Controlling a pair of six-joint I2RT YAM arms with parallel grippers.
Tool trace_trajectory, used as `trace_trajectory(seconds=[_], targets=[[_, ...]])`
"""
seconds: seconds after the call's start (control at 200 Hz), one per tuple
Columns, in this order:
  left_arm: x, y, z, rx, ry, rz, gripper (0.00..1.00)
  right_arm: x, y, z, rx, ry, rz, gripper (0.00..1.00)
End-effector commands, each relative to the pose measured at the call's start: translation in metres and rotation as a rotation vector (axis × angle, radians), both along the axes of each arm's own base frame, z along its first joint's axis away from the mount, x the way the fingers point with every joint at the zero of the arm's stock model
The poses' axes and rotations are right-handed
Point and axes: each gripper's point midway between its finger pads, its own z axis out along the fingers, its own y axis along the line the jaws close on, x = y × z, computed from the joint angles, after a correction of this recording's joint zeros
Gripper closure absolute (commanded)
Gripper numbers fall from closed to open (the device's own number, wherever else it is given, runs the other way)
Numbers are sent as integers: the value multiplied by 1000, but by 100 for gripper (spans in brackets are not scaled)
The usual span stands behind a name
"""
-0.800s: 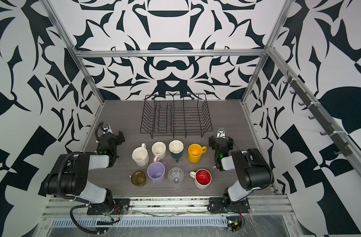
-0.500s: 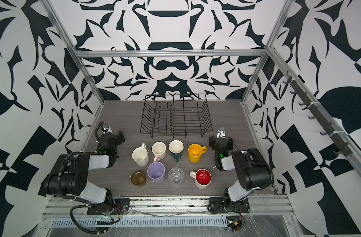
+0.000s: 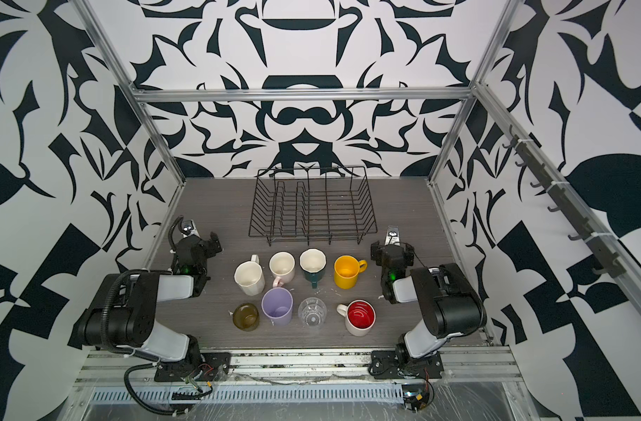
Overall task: Load the cups into the dish rack
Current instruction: 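Raise both arms and move the left gripper toward the white octagonal mug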
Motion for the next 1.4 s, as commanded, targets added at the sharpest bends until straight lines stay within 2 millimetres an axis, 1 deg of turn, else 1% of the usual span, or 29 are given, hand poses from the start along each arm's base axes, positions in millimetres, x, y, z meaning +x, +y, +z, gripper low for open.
trace_trajectory(seconds=[0.0,0.24,0.33,0.37,0.44,0.49,0.5,0.505,0.52,0.55,0.57,0.59,0.615,0.625,0.67,0.705,0.755,0.815,0.87,0.95,1.065,1.085,1.14,1.17,1.25,1.32,1.34,1.395], targets=[[5,1,5,-8,-19,3,1,10,-1,19,10,-62,-13,0],[5,1,5,-8,-19,1,1,10,-2,19,10,-64,-15,0],[3,0,7,-7,-32,-2,1,9,-2,19,10,-64,-16,0],[1,0,11,-1,-54,-1,1,9,-2,20,10,-71,-19,0],[-4,1,24,23,-69,31,1,4,-4,37,10,-104,-30,1],[-7,3,39,35,-74,55,1,1,-6,50,12,-90,-48,2],[-8,3,42,37,-70,60,1,1,-7,55,16,-99,-52,2],[-8,3,44,38,-71,64,1,1,-7,53,14,-83,-56,2],[-10,4,48,37,-66,72,1,-1,-9,56,16,-68,-67,2],[-11,8,58,7,-72,107,1,-2,-12,64,38,-42,-101,1],[-13,11,62,-25,-68,135,1,-2,-13,72,79,-41,-125,0],[-15,12,76,-56,-90,148,1,-2,-13,78,113,-27,-140,0],[-16,10,81,-83,-80,146,1,-1,-11,86,141,-7,-144,0],[-16,9,85,-95,-79,143,1,-2,-10,86,146,10,-142,0],[-18,7,94,-148,-69,149,1,2,0,103,202,29,-112,0],[-22,9,99,-197,-63,178,1,1,3,110,255,40,-121,0],[-29,9,101,-262,-31,202,1,2,9,119,322,47,-109,0],[-34,2,103,-328,30,176,0,0,21,125,347,70,-45,0],[-41,-8,103,-383,100,140,0,-5,25,129,360,75,-18,1],[-55,-28,101,-457,229,60,2,-13,26,135,355,85,-4,5],[-87,-61,90,-558,421,-58,7,-18,27,144,343,106,6,7],[-93,-65,88,-570,451,-72,8,-18,33,145,359,115,41,8],[-112,-70,81,-595,529,-78,12,-16,39,149,367,118,70,9],[-126,-72,76,-608,581,-65,13,-14,41,151,370,118,80,10],[-152,-80,71,-646,661,-72,14,-10,45,156,381,117,98,11],[-171,-89,71,-706,687,-91,14,-5,48,161,390,116,111,12],[-175,-92,71,-721,690,-95,18,-4,50,162,393,116,116,12],[-187,-97,70,-758,700,-96,19,0,52,164,401,116,123,13]])
